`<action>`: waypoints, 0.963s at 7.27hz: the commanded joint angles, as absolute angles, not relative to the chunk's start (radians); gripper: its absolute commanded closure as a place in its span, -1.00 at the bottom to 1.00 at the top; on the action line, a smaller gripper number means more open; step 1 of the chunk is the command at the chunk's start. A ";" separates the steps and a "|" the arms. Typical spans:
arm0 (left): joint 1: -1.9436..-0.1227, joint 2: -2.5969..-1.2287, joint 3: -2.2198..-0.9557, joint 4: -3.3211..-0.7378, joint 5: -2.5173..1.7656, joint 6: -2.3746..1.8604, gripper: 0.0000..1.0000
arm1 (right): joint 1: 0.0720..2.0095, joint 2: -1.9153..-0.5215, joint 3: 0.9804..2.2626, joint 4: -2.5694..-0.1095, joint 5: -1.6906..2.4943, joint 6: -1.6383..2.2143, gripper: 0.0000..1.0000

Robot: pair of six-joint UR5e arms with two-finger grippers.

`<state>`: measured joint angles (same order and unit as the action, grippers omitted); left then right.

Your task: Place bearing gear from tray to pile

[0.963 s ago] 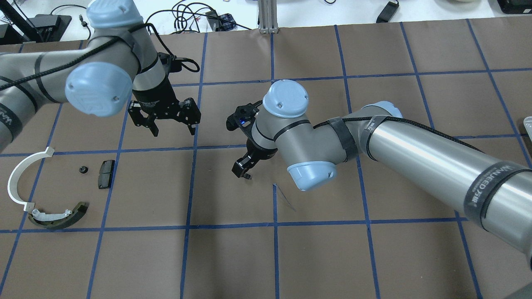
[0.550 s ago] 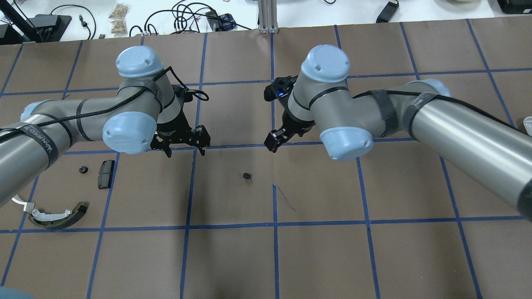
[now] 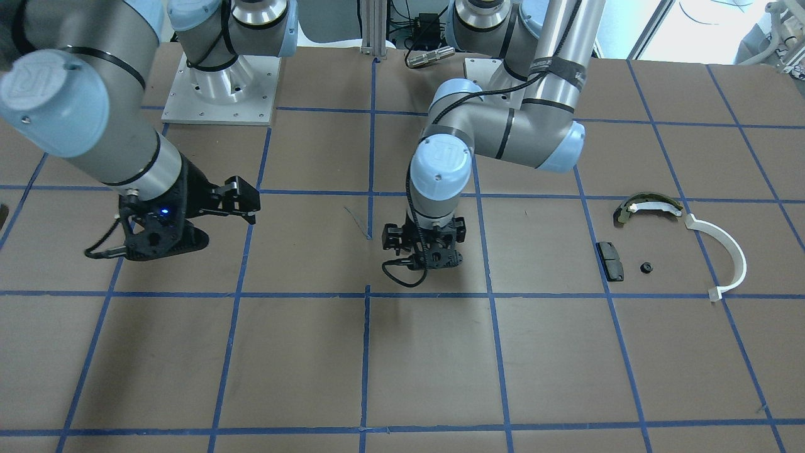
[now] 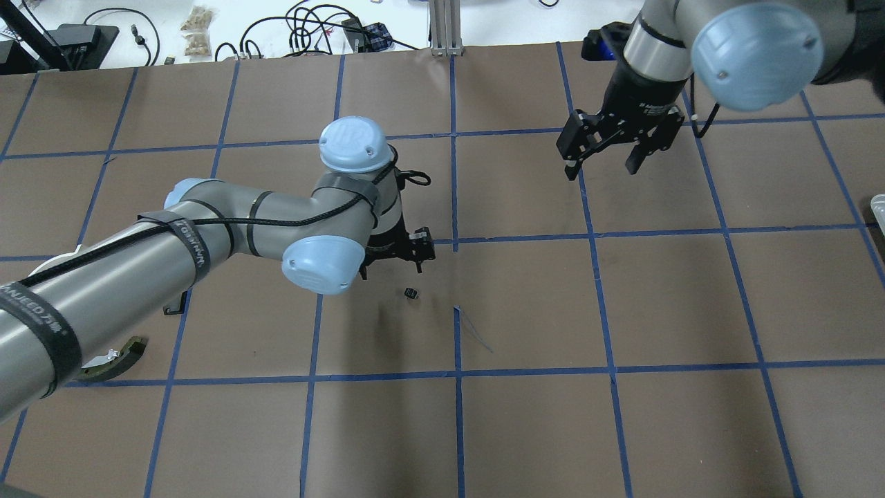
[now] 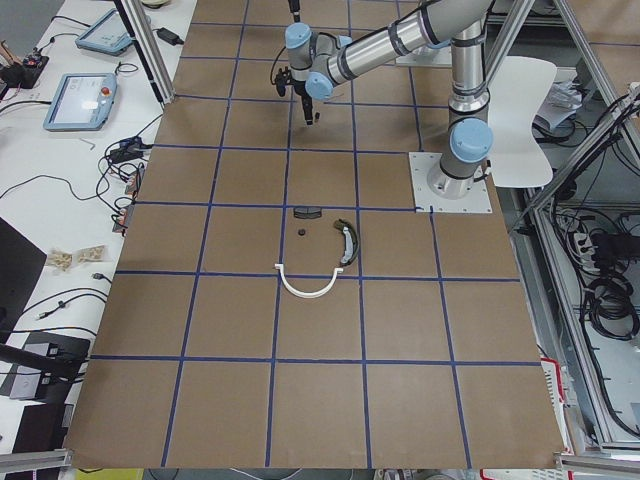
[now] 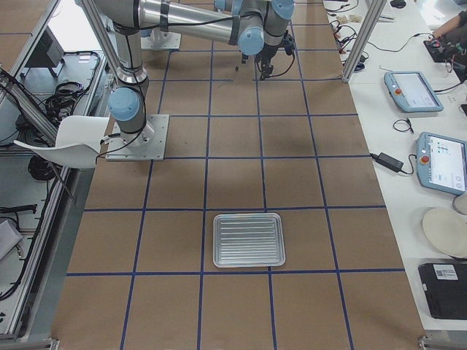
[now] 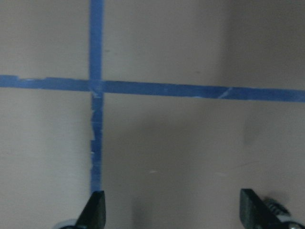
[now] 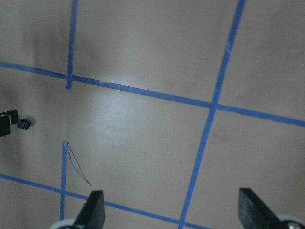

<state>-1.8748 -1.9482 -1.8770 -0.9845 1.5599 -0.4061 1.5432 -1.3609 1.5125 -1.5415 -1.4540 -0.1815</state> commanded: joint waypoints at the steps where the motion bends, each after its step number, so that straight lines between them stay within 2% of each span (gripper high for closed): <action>1: -1.957 -1.982 -1.870 -0.976 1.562 -0.477 -1.00 | 1.511 -1.423 1.473 -1.410 -1.525 0.008 -1.00; 4: -1.951 -2.003 -1.879 -0.954 1.568 -0.379 -1.00 | 1.513 -1.512 1.457 -1.361 -1.551 0.080 -1.00; 6: -1.948 -2.006 -1.891 -0.943 1.569 -0.360 -1.00 | 1.497 -1.509 1.459 -1.359 -1.552 0.063 -1.00; 7: -1.945 -2.009 -1.893 -0.937 1.569 -0.360 -0.92 | 1.499 -1.509 1.476 -1.364 -1.551 0.074 -1.00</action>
<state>-1.9479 -2.0061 -1.8885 -0.9449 1.5690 -0.3649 1.5005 -1.5079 1.4624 -1.3625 -1.5508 0.0670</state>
